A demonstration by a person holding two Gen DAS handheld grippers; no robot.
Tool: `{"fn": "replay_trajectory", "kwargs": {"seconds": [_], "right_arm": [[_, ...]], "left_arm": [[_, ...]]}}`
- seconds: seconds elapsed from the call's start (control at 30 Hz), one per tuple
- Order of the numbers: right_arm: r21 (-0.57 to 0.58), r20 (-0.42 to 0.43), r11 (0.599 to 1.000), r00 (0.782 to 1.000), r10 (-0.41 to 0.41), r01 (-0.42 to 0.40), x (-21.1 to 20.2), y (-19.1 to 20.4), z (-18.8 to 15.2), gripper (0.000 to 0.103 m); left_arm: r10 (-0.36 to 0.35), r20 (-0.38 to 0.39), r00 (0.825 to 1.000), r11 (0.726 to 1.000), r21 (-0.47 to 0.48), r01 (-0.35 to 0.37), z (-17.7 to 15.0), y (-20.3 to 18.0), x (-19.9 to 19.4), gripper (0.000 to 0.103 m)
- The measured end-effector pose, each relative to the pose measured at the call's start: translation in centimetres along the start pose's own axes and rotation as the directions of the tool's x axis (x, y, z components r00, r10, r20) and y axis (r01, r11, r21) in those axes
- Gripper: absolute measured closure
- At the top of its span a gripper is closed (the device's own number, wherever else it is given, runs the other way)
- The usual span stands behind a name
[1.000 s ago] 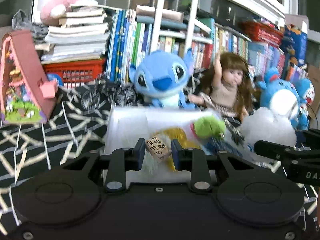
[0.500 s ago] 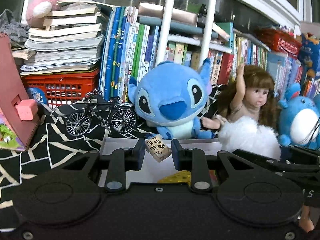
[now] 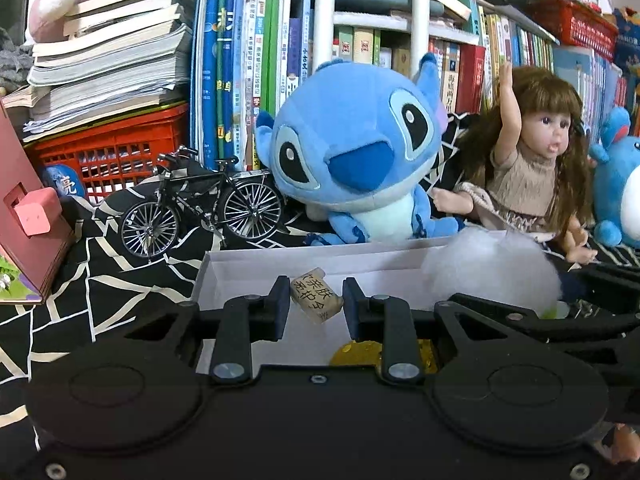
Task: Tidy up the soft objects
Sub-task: 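Open the right tool to drop the pompom in the box while the left tool releases the tag block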
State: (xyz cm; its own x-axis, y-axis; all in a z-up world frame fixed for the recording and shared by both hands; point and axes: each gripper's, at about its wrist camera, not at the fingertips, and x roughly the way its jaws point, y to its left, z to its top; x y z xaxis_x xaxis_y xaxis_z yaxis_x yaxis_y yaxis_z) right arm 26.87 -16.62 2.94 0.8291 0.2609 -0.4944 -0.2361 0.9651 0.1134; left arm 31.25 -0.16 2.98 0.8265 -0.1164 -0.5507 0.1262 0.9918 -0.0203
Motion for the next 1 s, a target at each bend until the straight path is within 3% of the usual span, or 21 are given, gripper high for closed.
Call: {"fn": "replay_trajectory", "kwargs": {"seconds": [0.7, 0.9, 0.97, 1.0], "right_arm": [[-0.005, -0.039, 1.0, 0.999, -0.004, 0.004, 1.5, -0.2, -0.4, 0.038], [-0.001, -0.036, 1.0, 0.999, -0.01, 0.01, 1.5, -0.2, -0.4, 0.03], [0.007, -0.033, 1.0, 0.999, -0.012, 0.013, 1.3, -0.3, -0.4, 0.028], [0.014, -0.033, 1.0, 0.999, -0.01, 0.011, 1.3, -0.4, -0.4, 0.028]], "left_arm": [[0.025, 0.005, 1.0, 0.999, 0.04, -0.025, -0.4, -0.6, 0.9, 0.075], [0.021, 0.004, 1.0, 0.999, 0.027, -0.021, -0.4, -0.5, 0.8, 0.075], [0.023, 0.005, 1.0, 1.0, 0.021, -0.023, -0.3, -0.5, 0.7, 0.071], [0.03, 0.004, 1.0, 0.999, 0.016, -0.03, -0.3, -0.5, 0.7, 0.064]]}}
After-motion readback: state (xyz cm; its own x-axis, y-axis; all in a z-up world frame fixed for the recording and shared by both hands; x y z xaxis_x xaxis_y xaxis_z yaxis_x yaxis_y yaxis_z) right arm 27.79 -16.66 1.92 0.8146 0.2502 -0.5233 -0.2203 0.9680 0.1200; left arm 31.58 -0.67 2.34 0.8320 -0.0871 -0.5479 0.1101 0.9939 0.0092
